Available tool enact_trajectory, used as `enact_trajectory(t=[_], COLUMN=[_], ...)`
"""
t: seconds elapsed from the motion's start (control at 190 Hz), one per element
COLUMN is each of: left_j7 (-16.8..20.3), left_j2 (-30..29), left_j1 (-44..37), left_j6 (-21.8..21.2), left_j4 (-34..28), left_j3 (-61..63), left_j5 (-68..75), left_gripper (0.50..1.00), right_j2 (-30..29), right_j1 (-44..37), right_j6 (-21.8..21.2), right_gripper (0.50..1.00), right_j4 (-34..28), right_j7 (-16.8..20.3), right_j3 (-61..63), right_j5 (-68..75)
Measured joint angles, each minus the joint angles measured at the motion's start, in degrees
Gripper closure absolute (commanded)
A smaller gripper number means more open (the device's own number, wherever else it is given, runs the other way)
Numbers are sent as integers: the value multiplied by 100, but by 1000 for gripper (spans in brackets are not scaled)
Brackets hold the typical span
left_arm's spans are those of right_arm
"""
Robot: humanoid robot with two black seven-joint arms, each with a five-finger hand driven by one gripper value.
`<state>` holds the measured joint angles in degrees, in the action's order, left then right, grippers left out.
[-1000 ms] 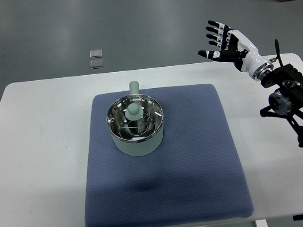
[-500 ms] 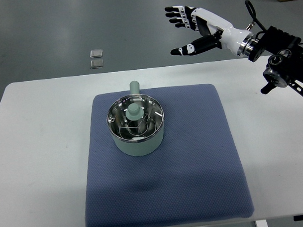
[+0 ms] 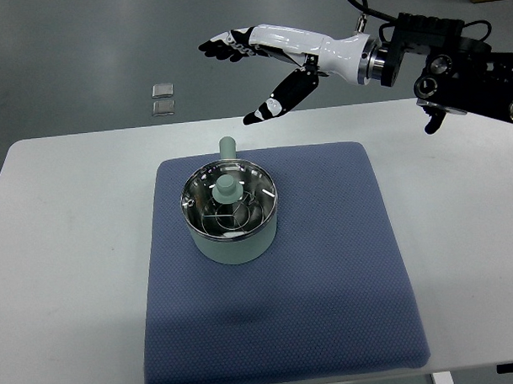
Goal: Open lid and place right of pot
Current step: 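Swing the right hand over the pot toward the lid's green knob, then lower the right hand onto the lid and close fingers around the knob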
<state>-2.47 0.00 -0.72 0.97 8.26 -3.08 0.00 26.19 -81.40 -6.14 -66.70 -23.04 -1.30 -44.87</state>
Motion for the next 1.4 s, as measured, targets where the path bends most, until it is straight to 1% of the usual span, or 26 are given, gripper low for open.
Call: enact_trajectory(t=[0.19,0.395,0.527,0.663,0.8,0.979,1.38,1.401], left_j7=[0,0,0,0,0,0,2,2], left_j2=[0,0,0,0,0,0,0,0], left_j1=[2,1,1,1,1,1,1,1], left_j6=[0,0,0,0,0,0,0,0], left_j4=[0,0,0,0,0,0,0,0], left_j3=[0,0,0,0,0,0,0,0], left_j5=[0,0,0,0,0,0,0,0], left_gripper=[500,500,500,500,500,500,500,500], right_j2=[-357,-798,-1010,-1139,-1175,-1183,-1383,-1394], right_j1=[-493,-889,-978,-1005,-1017,-1089,-1172,-1169], right_j6=[163,614,902,1045,1107,1072,956,948], right_gripper=[603,609,611,619,626,632,654,662], right_j4=[-19,-18,23,61,101,124,226,226], right_j7=[-7,0,6,25,55,107,605,621], right_j3=[-668,-1357,-1658,-1861,-1989,-2151,-2479,-2482], right_j5=[-113,-420,-714,-1079,-1485,-2003,-2367,-2379])
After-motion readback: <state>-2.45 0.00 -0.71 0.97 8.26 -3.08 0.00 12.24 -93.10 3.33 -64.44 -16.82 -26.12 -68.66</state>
